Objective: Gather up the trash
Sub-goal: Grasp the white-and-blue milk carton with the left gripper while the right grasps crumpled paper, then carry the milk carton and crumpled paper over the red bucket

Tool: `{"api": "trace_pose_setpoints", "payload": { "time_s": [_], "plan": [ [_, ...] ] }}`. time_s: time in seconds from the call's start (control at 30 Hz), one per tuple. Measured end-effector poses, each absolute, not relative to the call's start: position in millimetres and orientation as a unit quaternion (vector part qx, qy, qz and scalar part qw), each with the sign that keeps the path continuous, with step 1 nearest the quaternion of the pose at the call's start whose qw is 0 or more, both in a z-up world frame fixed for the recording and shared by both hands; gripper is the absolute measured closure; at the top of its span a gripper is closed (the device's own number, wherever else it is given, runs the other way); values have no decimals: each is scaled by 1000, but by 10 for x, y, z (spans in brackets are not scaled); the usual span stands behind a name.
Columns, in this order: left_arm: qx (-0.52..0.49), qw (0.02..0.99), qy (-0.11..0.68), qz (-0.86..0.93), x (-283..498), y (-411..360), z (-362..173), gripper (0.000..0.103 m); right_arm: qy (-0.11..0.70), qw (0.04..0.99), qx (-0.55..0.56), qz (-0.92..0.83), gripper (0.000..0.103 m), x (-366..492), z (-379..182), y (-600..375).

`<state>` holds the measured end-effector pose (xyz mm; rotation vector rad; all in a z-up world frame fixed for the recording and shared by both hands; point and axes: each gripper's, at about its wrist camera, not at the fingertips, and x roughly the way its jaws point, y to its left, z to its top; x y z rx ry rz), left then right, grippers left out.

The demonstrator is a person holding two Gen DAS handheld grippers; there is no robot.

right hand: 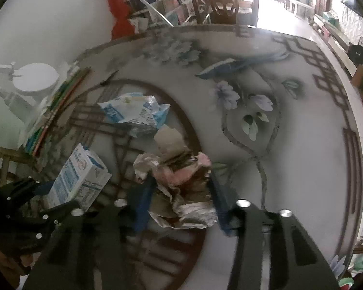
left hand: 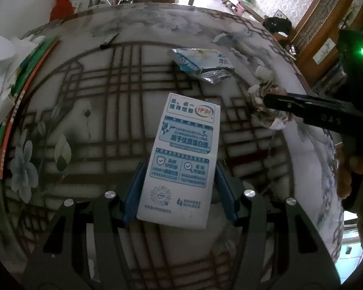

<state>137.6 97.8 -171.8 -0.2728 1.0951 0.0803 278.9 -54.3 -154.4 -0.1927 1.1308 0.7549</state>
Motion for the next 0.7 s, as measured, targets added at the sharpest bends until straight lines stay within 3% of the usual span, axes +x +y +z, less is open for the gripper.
{"api": "trace_pose_setpoints", "payload": {
  "time_s": [0.1, 0.7],
  "plan": [
    [-127, 846, 517, 36, 1361, 958, -1689, 49, 515, 776, -81, 354, 89, 2706, -1458, -615],
    [-97, 852, 515, -7, 1126, 474, -1435, 49, 495, 805, -47, 322, 92, 1860, -1043, -1402]
  ]
}}
